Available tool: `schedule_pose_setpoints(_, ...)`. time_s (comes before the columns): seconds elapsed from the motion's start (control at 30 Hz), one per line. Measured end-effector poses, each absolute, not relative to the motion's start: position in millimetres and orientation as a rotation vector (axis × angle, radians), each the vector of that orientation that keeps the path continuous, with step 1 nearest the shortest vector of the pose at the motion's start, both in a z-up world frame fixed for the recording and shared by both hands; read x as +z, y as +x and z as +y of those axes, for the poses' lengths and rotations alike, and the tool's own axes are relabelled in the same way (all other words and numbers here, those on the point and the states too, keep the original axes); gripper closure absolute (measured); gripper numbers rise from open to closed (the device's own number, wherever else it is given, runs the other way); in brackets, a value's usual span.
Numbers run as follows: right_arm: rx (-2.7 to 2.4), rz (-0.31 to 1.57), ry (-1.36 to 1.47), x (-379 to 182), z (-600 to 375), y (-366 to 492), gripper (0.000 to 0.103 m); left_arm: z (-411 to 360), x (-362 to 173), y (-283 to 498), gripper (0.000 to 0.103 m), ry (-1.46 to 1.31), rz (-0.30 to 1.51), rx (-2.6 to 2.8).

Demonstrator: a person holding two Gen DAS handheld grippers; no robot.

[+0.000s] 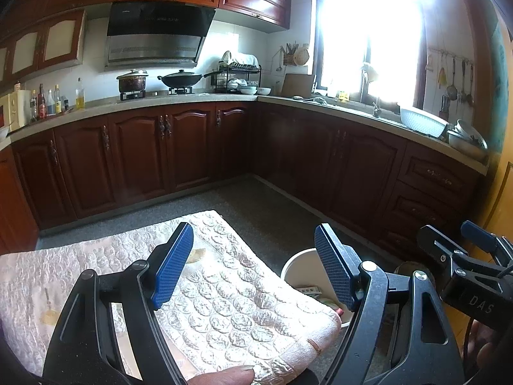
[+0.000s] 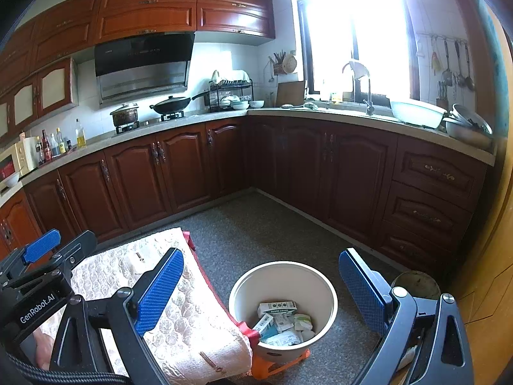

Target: Collect trash

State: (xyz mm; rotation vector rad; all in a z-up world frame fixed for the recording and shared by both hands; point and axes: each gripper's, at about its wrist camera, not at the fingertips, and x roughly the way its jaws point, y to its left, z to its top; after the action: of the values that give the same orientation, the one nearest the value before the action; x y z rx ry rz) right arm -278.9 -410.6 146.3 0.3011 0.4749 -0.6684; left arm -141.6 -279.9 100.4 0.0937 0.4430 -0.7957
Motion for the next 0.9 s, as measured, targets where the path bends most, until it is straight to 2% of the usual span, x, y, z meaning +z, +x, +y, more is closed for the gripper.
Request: schedule_pose_setpoints(0.9, -0.662, 0.485, 0.312, 144.3, -414.3, -277.9, 0.007, -282.9, 93.5, -142.2, 0.025, 0.11, 0.45, -0.787)
